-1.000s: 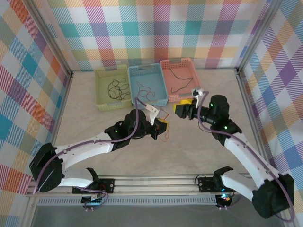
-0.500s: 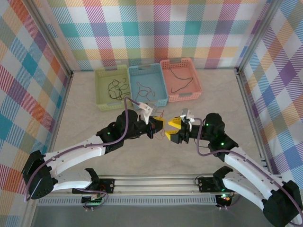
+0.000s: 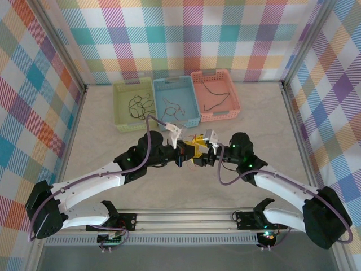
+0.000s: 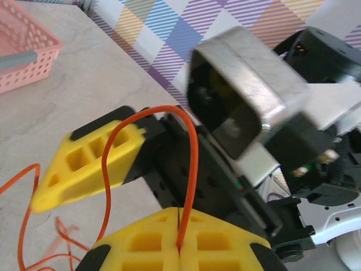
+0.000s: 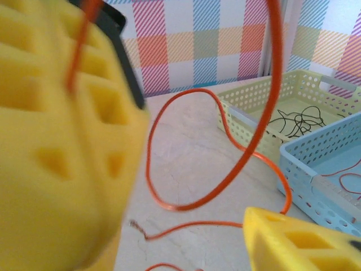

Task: Untangle the cables

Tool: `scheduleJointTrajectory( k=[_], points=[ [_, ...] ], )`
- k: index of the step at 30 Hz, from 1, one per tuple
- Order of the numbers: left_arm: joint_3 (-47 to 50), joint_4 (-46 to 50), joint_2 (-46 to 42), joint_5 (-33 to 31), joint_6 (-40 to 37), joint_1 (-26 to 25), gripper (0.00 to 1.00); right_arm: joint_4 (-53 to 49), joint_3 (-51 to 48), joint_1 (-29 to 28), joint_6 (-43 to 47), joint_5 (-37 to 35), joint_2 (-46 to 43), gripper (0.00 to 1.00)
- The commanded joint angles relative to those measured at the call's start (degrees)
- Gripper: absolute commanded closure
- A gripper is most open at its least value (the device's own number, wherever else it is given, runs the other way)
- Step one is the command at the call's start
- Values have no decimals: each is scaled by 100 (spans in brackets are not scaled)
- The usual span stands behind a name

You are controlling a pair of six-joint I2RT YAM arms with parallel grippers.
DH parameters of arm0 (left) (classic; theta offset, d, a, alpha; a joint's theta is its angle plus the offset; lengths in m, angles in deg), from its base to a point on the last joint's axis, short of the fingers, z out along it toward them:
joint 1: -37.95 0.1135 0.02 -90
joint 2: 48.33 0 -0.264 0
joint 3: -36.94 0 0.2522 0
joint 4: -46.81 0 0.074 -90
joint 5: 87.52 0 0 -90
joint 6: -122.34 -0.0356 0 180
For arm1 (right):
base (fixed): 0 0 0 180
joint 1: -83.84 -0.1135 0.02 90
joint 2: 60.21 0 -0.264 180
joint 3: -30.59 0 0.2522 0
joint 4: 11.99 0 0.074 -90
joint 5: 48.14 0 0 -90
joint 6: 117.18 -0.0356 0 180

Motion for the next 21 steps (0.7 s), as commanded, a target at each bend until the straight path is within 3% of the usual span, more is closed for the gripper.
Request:
scheduleJointTrajectory(
  k=[1, 13, 21],
  points=[
    [-380, -83, -106, 237, 173, -53, 100, 321, 418, -32, 334, -73, 414, 52],
    [-1682, 729, -428, 473, 410, -52, 100, 980, 668, -31, 190, -187, 1960, 70],
    [-2506, 1483, -836, 59, -6, -51, 100, 1297, 481, -22, 132, -510, 2477, 66]
  ],
)
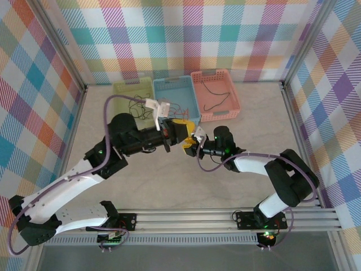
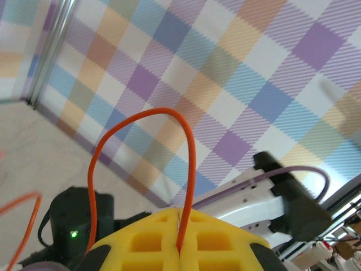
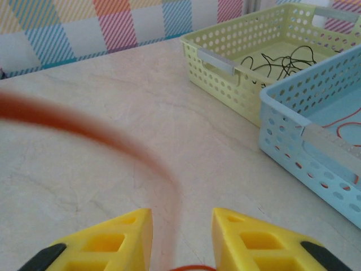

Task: Untangle the cables

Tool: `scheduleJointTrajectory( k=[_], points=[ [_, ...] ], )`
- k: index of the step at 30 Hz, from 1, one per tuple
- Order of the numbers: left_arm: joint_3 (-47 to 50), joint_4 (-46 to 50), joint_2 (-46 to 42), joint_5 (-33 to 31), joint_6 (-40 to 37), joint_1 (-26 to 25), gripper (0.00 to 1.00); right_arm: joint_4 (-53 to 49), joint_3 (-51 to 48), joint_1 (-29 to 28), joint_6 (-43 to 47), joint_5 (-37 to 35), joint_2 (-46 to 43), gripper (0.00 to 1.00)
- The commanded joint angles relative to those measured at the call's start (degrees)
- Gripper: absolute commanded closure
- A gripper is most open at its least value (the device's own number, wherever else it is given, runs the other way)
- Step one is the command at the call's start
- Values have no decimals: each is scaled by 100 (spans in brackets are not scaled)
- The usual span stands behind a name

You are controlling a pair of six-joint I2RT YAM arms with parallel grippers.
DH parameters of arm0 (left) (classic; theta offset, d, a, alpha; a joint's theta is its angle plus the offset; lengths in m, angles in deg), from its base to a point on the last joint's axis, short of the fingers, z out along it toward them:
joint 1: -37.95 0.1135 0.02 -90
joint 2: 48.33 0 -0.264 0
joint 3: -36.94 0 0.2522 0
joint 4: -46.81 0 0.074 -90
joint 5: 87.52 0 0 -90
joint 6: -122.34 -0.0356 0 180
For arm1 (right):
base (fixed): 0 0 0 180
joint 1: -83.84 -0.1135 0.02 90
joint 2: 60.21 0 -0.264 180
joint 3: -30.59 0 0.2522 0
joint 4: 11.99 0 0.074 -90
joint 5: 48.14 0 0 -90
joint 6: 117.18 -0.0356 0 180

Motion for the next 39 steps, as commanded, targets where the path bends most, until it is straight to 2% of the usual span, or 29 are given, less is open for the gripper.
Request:
scheduleJointTrajectory(
  k=[1, 8, 18, 22, 25, 28, 32, 39],
  points=[
    [-386, 390, -208, -201, -290, -52, 100, 345, -37, -18, -59, -130, 179, 66],
    [-869, 738, -433, -713, -639, -43, 100, -67, 44, 30, -138, -596, 193, 65],
    [-1815, 1279, -223, -1184, -1103, 8, 100, -229, -58, 131, -354, -1608, 71, 65],
    [-2144, 1464, -50, -1497, -1301, 111, 100, -616, -16, 166, -526, -2286, 66, 54],
    [-2564, 1684, 223, -1823, -1566, 204, 100, -968, 90, 223, -739, -2920, 97, 49],
    [-3081, 1961, 668, -2221, -1845, 320, 100, -941, 2, 306, -890, -3199, 10, 44],
    [-3775, 2238, 1342, -2562, -2006, 808, 100, -976, -64, 403, -1121, -3516, -53, 40],
    [-5335, 2692, 2802, -1903, -1298, 2230, 100, -1081, -177, 571, -1436, -3932, -174, 37]
  ],
)
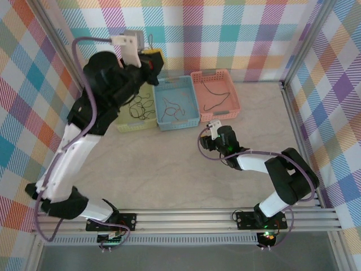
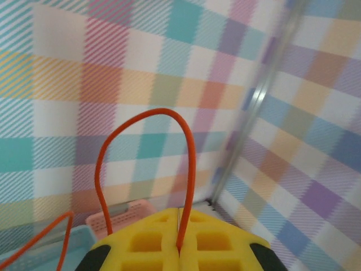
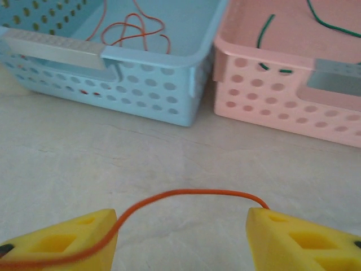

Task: Untangle the cables

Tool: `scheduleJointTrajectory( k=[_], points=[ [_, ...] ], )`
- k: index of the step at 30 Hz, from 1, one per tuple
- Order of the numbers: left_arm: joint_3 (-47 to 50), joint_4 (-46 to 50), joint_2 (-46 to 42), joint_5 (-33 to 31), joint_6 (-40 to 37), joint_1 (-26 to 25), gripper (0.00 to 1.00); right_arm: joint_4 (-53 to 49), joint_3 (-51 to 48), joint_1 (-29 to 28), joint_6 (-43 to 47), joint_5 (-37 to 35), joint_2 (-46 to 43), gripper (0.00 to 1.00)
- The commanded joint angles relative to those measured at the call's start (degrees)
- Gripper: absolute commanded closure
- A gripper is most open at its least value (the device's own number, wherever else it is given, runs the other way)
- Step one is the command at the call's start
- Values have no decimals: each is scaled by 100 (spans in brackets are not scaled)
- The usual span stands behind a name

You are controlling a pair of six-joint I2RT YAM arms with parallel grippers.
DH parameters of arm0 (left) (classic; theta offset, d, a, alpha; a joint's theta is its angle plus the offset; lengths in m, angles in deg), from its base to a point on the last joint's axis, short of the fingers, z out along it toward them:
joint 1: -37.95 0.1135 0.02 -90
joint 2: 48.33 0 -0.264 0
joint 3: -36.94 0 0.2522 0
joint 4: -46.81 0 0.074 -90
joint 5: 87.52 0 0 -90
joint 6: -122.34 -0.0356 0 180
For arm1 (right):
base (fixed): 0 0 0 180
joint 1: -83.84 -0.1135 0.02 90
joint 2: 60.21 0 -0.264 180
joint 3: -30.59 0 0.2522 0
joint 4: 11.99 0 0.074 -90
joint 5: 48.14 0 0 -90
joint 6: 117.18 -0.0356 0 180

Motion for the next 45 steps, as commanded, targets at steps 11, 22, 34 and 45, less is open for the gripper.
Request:
scheduleJointTrajectory(
  k=[11, 22, 34, 45],
  points=[
    [-2270, 581, 1995, 19, 633, 1533, 100, -69, -507, 500, -1411, -1234, -662, 20],
    [-2431, 172, 2825, 1063, 716, 1880, 100, -137, -373, 686, -1483, -628, -476, 21],
    [-3086, 33, 3645, 1442, 1050, 1899, 100, -242, -228, 673, -1461, -453, -334, 21],
    [-2620, -52, 4438, 1672, 888, 1757, 100, -251, -191, 677, -1457, -334, -283, 21]
  ],
)
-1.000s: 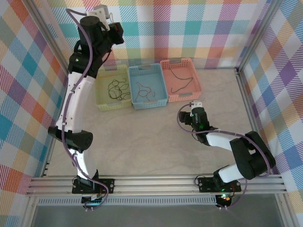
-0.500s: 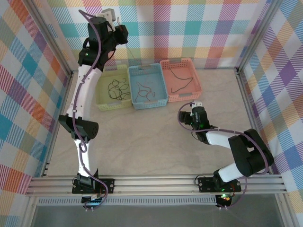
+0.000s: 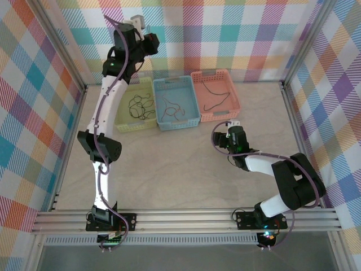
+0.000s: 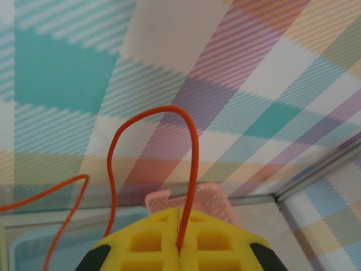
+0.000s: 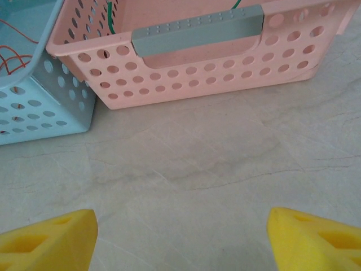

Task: Untangle the cables

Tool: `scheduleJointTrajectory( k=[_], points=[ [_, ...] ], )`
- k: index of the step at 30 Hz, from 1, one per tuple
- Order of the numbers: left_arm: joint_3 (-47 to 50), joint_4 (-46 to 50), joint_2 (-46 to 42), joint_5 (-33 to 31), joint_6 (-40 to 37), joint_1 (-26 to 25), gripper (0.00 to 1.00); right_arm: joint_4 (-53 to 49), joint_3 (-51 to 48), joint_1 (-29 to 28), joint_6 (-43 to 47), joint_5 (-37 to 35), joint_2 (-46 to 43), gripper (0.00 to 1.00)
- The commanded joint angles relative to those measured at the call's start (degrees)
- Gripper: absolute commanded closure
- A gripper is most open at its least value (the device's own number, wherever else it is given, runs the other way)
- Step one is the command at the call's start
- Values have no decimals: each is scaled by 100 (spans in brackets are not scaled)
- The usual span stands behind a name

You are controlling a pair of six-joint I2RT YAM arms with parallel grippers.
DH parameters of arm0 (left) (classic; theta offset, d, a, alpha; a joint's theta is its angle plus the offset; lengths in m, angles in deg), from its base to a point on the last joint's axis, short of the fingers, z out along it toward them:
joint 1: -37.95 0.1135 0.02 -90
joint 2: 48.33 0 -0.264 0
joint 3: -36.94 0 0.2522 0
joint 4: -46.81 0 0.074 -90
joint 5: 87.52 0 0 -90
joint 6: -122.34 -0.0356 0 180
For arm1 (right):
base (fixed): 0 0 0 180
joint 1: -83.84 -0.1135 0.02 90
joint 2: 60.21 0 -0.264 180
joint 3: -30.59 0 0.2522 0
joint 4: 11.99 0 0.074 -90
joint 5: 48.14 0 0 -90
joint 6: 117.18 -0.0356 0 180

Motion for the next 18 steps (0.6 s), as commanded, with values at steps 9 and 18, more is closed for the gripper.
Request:
scheduleJointTrajectory(
  k=[9, 18],
  points=[
    [-389, 4, 237, 196, -244, -209, 100, -34, 186, -24, -17, 191, 97, 21],
    [-1033, -151, -375, 99, -169, -209, 100, -48, 235, -28, -18, 279, 150, 21]
  ],
)
